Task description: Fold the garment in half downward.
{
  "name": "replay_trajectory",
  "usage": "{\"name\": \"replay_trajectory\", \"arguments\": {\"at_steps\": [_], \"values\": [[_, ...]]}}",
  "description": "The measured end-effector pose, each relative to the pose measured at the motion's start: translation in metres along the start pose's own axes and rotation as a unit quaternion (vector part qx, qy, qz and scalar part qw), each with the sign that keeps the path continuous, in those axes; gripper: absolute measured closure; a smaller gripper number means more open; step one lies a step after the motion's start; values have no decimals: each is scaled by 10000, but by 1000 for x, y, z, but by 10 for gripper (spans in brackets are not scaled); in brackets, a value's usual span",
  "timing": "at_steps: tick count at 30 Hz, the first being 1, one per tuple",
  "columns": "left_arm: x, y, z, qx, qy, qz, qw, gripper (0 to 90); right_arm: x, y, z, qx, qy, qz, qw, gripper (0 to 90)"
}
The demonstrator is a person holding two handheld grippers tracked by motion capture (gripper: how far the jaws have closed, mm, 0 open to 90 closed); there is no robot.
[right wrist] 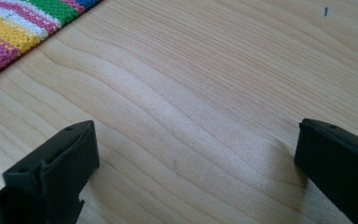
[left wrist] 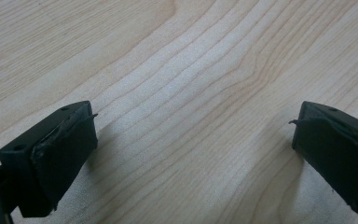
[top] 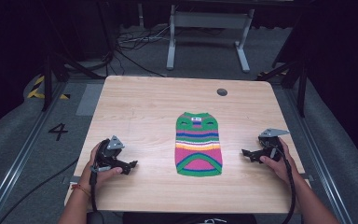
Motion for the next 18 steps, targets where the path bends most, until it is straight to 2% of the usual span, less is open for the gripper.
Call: {"name": "replay_trajectory", "arguments": {"at_steps": [3, 7, 16, 18], "values": [[-1, 0, 0, 12, 37, 67, 10000, 4, 0, 0, 0, 1, -6, 3, 10000, 0], [0, -1, -1, 15, -47, 74, 10000, 4, 0, 0, 0, 6, -15, -2, 10000, 2], [0, -1, 0, -21, -81, 114, 9999, 5, 1, -1, -1, -28, -68, 45, 10000, 3], [-2, -1, 2, -24, -181, 177, 9997, 26, 1, -1, -1, -50, -119, 85, 9999, 6]]}}
Point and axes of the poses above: each handheld gripper's, and its own axes: y roughly forward along the jaws, z roughly out of its top, x roughly to its right, the point moved 8 cm from there along y, roughly forward along the jaws, and after that the axes turned 4 degrees about -x, right-handed, at the moved point
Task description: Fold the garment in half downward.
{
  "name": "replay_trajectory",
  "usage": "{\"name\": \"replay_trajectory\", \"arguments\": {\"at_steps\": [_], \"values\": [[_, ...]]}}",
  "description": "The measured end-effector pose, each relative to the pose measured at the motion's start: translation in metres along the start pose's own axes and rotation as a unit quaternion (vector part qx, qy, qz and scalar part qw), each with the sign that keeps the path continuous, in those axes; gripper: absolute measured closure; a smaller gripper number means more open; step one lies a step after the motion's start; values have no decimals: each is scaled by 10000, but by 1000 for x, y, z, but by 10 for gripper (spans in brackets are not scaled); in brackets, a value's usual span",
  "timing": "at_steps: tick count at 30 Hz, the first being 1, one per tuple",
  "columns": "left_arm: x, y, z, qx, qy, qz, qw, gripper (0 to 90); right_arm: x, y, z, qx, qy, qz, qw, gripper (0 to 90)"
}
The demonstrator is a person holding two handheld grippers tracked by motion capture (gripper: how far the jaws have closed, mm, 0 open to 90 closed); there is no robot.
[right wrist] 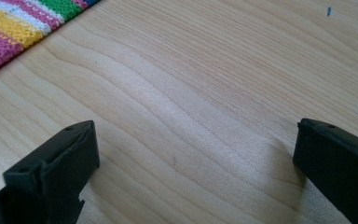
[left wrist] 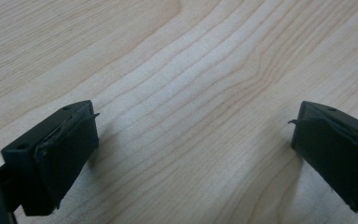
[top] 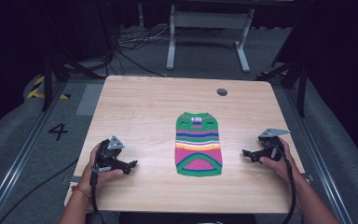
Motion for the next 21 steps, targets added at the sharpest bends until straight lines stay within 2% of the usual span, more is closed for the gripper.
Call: {"name": "replay_trajectory", "arguments": {"at_steps": [2, 3, 4, 5, 6, 7, 8, 10, 11, 12, 14, 16, 21], "values": [[-3, 0, 5, 50, -99, 72, 9999, 110, 0, -1, 0, -11, -16, 56, 10000, 31], [-2, 0, 8, 76, -92, 12, 9999, 164, 0, -2, 0, -18, -27, 68, 10000, 55], [-2, 2, 11, 146, -54, -22, 9999, 197, 1, -4, 0, 8, -56, 87, 9999, 116], [-2, 2, 11, 146, -54, -22, 9999, 183, 1, -4, 0, 8, -56, 87, 9999, 116], [-1, 4, 14, 118, 59, 7, 9999, 183, 2, -5, 1, 37, -42, 90, 9999, 176], [0, 5, 16, 64, 126, -3, 9999, 201, 3, -6, 1, 54, -25, 103, 9999, 199], [2, 7, 19, 84, 44, -127, 9999, 212, 3, -7, 1, 46, -28, 131, 9999, 205], [2, 7, 28, 132, 80, -162, 9998, 224, 2, -8, 3, 67, -43, 218, 9997, 300], [1, 7, 31, 150, 157, -96, 9997, 235, 1, -9, 4, 76, -43, 289, 9995, 314], [2, 7, 35, 135, 146, -168, 9997, 237, 0, -9, 5, 94, -77, 326, 9994, 316], [2, 8, 45, 157, 197, -169, 9995, 236, -2, -11, 10, 118, -212, 277, 9993, 355], [3, 11, 55, 183, 160, -211, 9995, 238, -4, -13, 15, 117, -194, 363, 9991, 362], [10, 22, 85, 310, 292, -274, 9987, 244, -5, -20, 42, 256, -308, 357, 9986, 390]]}}
Point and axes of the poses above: each handheld gripper's, and its own axes: y roughly forward along the jaws, z roughly out of its top, x roughly to its right, the point moved 8 cm from there along y, roughly forward along the jaws, and after that the axes turned 4 degrees about -x, right-handed, at the moved point
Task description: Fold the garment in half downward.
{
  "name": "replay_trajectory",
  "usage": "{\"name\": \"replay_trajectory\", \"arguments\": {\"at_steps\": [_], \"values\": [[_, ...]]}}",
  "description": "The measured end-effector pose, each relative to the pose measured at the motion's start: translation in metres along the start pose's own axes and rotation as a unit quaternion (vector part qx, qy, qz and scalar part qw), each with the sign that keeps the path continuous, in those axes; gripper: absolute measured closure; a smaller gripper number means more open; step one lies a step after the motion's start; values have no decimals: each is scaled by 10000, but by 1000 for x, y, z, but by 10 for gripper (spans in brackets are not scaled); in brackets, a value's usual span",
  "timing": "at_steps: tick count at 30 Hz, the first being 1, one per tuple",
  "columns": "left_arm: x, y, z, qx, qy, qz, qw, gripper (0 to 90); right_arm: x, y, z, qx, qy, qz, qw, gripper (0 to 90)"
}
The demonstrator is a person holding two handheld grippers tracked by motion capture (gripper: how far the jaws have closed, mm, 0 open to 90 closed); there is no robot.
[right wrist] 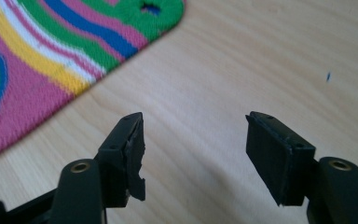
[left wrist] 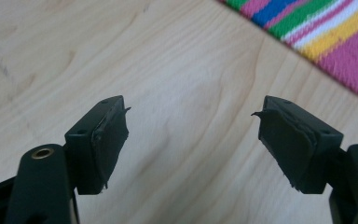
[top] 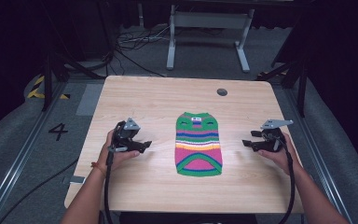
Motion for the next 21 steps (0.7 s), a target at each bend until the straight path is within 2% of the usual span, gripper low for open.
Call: {"name": "replay_trajectory", "arguments": {"at_steps": [2, 4, 8, 12, 14, 16, 18, 19, 21], "values": [[3, 5, 13, 29, 68, -29, 10000, 246, 0, 0, 13, 1, -51, -23, 10000, 401], [3, 9, 24, 43, 211, 36, 9998, 250, -1, 3, 23, -18, -101, 18, 9999, 404], [2, 17, 46, 161, 128, -10, 9998, 255, -1, 10, 43, -17, -177, 7, 9998, 417], [0, 28, 64, 126, 275, -41, 9995, 313, -1, 23, 63, -48, -254, 53, 9997, 443], [-1, 36, 73, 64, 366, -95, 9993, 355, -3, 34, 72, -94, -374, 40, 9992, 448], [-2, 45, 79, 35, 405, -135, 9991, 366, -5, 42, 78, -85, -340, 147, 9993, 451], [-4, 57, 87, -25, 409, -182, 9990, 377, -6, 52, 84, -67, -424, 135, 9990, 468], [-4, 60, 89, -65, 403, -217, 9989, 386, -6, 59, 87, -119, -342, 219, 9991, 468], [-4, 70, 95, -81, 378, -263, 9989, 394, -6, 69, 91, -181, -334, 201, 9991, 470]]}}
Point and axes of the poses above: each handheld gripper's, and its own axes: y roughly forward along the jaws, z roughly out of its top, x roughly to its right, the point moved 8 cm from there along y, roughly forward along the jaws, and after that the axes turned 4 degrees about -x, right-handed, at the moved point
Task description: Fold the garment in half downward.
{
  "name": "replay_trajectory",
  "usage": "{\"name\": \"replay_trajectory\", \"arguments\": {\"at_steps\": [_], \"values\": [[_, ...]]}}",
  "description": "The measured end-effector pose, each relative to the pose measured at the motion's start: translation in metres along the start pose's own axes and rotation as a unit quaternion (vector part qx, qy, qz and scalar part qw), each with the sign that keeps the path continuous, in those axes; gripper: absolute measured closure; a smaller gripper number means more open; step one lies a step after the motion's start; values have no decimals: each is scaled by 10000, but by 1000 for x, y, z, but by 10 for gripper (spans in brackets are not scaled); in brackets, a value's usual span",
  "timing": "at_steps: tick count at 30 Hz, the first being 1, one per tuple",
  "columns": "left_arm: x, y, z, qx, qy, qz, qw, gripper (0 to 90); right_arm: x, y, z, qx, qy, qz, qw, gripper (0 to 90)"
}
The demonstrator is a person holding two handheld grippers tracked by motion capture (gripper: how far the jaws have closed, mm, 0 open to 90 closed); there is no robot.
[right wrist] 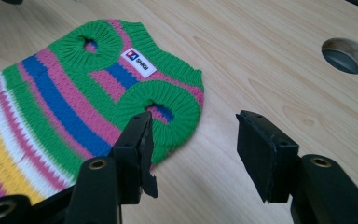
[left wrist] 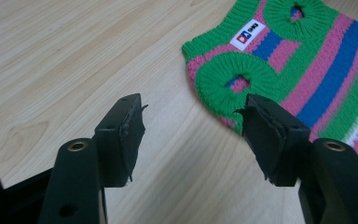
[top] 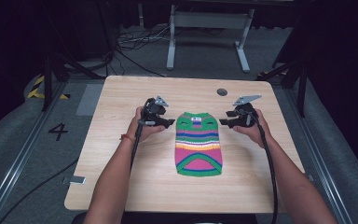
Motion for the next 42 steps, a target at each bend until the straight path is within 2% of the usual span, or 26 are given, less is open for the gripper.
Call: {"name": "replay_trajectory", "arguments": {"at_steps": [1, 2, 4, 8, 10, 17, 21, 23, 26, 28, 31, 32, 33, 34, 36, 40, 41, 42], "values": [[-1, 5, 3, -20, 26, 50, 10000, 400, 1, 3, 2, 0, -16, -14, 10000, 485], [0, 9, 5, -44, 27, 12, 10000, 414, 1, 8, 5, -2, -46, -17, 10000, 492], [0, 17, 11, -19, -99, -86, 9999, 426, 2, 16, 9, -28, 15, 23, 10000, 494], [1, 27, 19, 32, -66, 27, 10000, 515, 5, 30, 14, -85, -9, -26, 10000, 519], [2, 34, 25, 82, -78, 111, 9999, 526, 7, 39, 16, -169, 23, -31, 9998, 522], [-4, 59, 29, -100, -398, 322, 9986, 509, 10, 56, 22, -109, 53, -74, 9999, 549], [-5, 62, 27, 24, -629, 116, 9979, 512, 10, 67, 18, -202, 131, -23, 9997, 556], [-6, 61, 25, 5, -644, 14, 9979, 510, 11, 69, 19, -103, 249, 47, 9996, 555], [-5, 61, 23, -13, -696, -148, 9975, 511, 12, 71, 17, -112, 352, 155, 9992, 578], [-4, 61, 23, -41, -660, -168, 9977, 519, 11, 71, 16, -123, 387, 270, 9988, 610], [1, 61, 24, -99, -512, -291, 9982, 622, 9, 70, 15, -170, 370, 351, 9986, 703], [1, 61, 24, -99, -512, -291, 9982, 681, 8, 69, 15, -180, 367, 396, 9984, 734], [4, 61, 24, -122, -371, -336, 9987, 681, 8, 69, 15, -180, 367, 396, 9984, 734], [6, 61, 25, -101, -301, -268, 9991, 743, 6, 69, 15, -206, 367, 421, 9982, 758], [8, 61, 26, -114, -211, -238, 9994, 795, 5, 69, 16, -240, 311, 417, 9984, 797], [7, 60, 28, -162, -70, -69, 9998, 839, 5, 66, 15, -212, 426, 471, 9978, 843], [8, 60, 28, -156, -108, -93, 9998, 843, 5, 65, 15, -212, 416, 464, 9978, 846], [8, 59, 29, -162, -49, -45, 9998, 847, 5, 64, 15, -198, 402, 471, 9979, 849]]}}
Point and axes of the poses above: each handheld gripper's, and its own axes: y roughly forward along the jaws, z roughly out of its top, x roughly to its right, the point moved 8 cm from there along y, roughly forward along the jaws, and after that the axes turned 4 degrees about -x, right-handed, at the moved point
